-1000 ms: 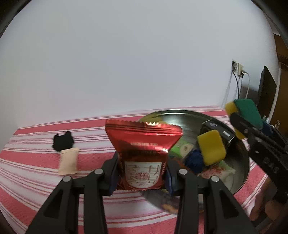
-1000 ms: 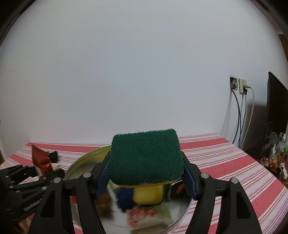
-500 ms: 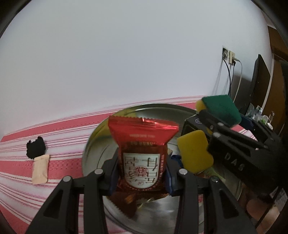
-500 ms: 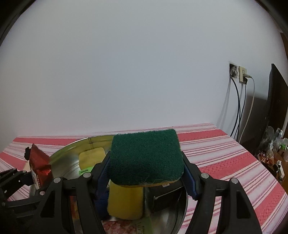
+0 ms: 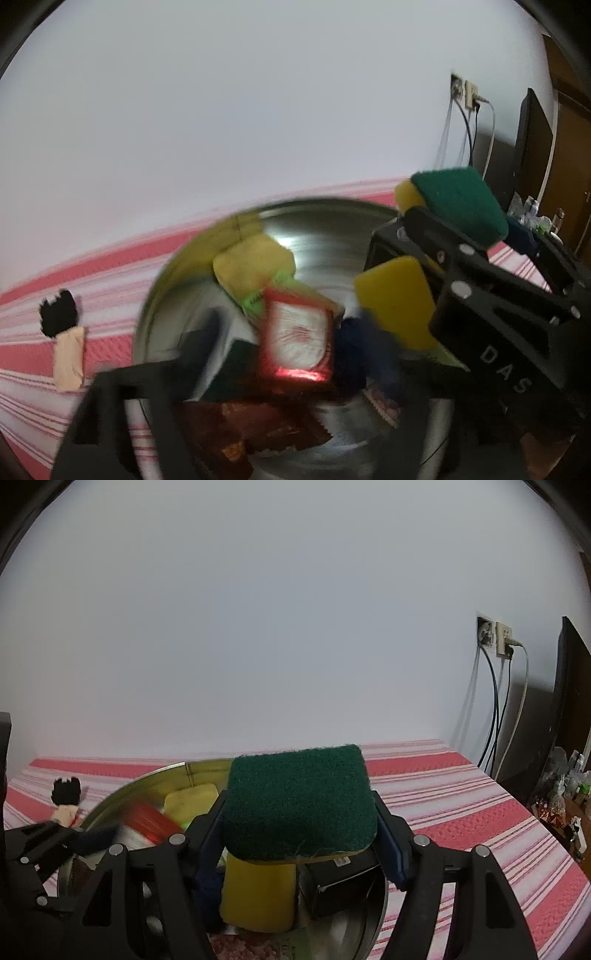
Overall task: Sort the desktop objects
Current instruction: 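Open the left tool over the basin while the right tool drops the sponge in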
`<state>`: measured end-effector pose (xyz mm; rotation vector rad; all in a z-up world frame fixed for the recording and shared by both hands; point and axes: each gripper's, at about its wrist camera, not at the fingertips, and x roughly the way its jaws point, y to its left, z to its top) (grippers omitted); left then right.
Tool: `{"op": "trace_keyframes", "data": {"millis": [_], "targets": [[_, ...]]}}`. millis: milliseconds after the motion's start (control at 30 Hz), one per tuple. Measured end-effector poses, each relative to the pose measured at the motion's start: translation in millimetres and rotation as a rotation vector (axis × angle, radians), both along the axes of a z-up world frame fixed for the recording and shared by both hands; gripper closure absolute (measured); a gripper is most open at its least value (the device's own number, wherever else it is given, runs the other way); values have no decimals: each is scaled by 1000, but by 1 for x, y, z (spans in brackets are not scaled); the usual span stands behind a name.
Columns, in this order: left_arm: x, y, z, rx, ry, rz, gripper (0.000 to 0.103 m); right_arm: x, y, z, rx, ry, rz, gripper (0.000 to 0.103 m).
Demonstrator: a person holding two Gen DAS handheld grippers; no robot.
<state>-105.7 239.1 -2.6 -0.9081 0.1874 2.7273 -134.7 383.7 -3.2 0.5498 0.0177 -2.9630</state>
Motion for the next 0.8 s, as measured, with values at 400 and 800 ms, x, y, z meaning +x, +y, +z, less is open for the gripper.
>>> {"op": "trace_keyframes", "data": {"millis": [400,800], "targets": [[3,-27,4,7,140,110,1,22,3,4,-44,138,-77,17],[-3,-51,-3,46,144,221,2,44,-10,2,-28,136,-74,17]]}}
